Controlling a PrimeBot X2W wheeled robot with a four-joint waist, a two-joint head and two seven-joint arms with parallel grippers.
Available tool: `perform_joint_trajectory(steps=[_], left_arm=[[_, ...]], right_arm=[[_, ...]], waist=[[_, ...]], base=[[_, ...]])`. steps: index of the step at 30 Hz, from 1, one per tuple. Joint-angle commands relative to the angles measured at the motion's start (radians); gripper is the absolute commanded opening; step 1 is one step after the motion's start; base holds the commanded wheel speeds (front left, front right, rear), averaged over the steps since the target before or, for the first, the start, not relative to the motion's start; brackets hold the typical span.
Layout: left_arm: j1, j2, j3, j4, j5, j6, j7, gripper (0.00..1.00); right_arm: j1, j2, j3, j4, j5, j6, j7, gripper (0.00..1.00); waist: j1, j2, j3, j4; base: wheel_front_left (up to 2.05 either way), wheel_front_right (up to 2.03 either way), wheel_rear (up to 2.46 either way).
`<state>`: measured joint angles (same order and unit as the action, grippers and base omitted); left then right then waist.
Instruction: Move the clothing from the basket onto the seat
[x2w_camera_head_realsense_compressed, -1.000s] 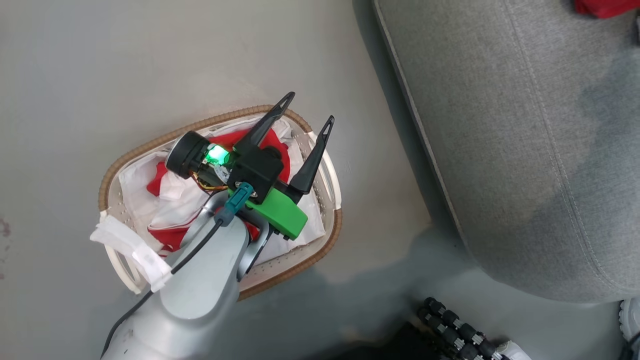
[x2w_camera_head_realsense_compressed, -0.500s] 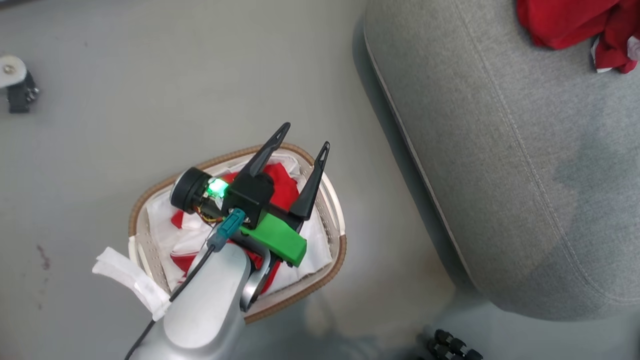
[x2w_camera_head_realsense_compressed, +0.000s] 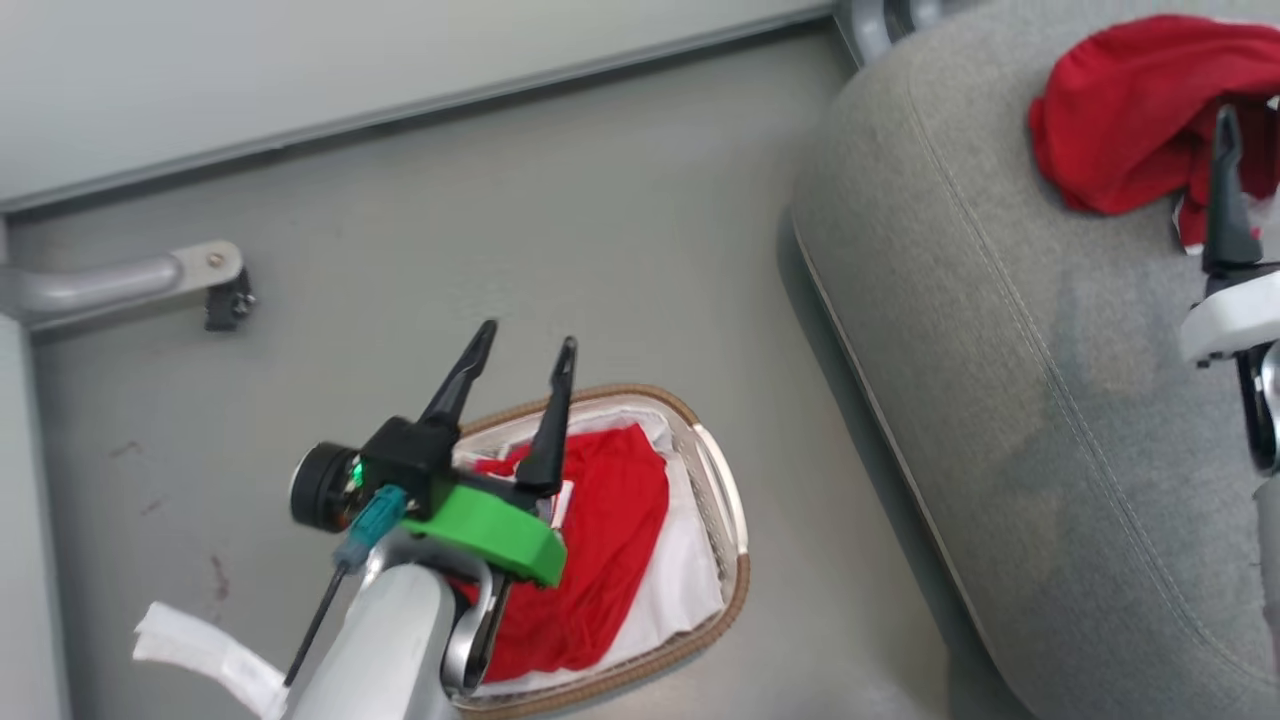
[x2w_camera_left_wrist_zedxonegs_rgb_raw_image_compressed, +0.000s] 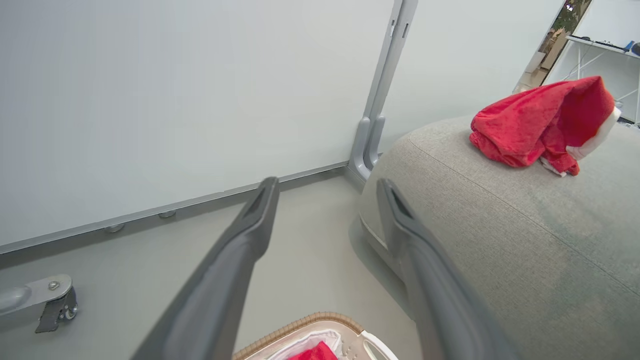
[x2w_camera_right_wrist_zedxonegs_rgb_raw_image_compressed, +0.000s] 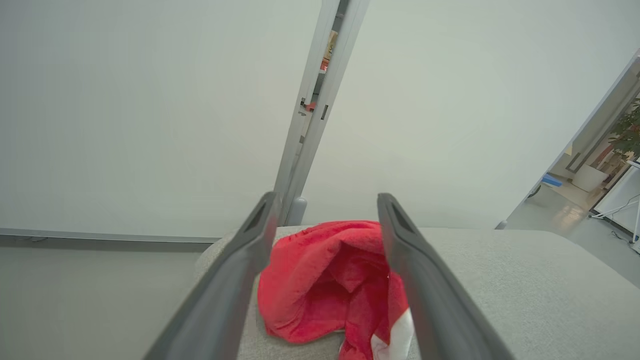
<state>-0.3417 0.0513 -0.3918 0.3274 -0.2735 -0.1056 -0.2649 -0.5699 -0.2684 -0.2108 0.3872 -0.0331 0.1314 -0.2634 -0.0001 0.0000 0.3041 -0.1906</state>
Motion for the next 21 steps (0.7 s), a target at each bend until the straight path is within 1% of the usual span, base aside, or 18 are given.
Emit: perform_joint_trajectory(steps=[1,6,9,11,17,21], left_arm=[[0.041,0.000,0.021,-0.008,-0.013,0.009,0.001,1.00],[0.119,0.000,0.102,-0.032,-0.029,0.035,0.001,1.00],[0.165,0.000,0.155,-0.045,-0.018,0.046,0.001,1.00],[0.193,0.000,0.186,-0.051,-0.012,0.051,0.001,1.00],[0.269,0.000,0.260,-0.062,0.006,0.046,0.001,1.00],[0.305,0.000,0.287,-0.069,-0.004,0.043,0.001,1.00]], right_arm=[[0.035,0.005,0.010,-0.002,0.010,-0.001,-0.002,1.00],[0.096,0.054,0.052,-0.007,0.030,-0.001,-0.002,1.00],[0.146,0.102,0.069,-0.015,0.041,-0.001,-0.002,1.00],[0.177,0.119,0.075,-0.022,0.044,-0.001,-0.002,1.00],[0.272,0.179,0.085,-0.050,0.046,-0.001,-0.002,1.00],[0.334,0.206,0.089,-0.080,0.052,-0.001,-0.002,1.00]], waist=[[0.0001,0.0000,-0.121,0.096],[0.0001,0.0000,-0.175,0.132],[0.0001,0.0000,-0.199,0.153],[0.0001,0.0000,-0.209,0.164],[0.0001,0.0000,-0.228,0.184],[0.0001,0.0000,-0.240,0.190]], base=[[0.00,0.00,0.00],[0.00,0.00,0.00],[0.00,0.00,0.00],[0.00,0.00,0.00],[0.00,0.00,0.00],[0.00,0.00,0.00]])
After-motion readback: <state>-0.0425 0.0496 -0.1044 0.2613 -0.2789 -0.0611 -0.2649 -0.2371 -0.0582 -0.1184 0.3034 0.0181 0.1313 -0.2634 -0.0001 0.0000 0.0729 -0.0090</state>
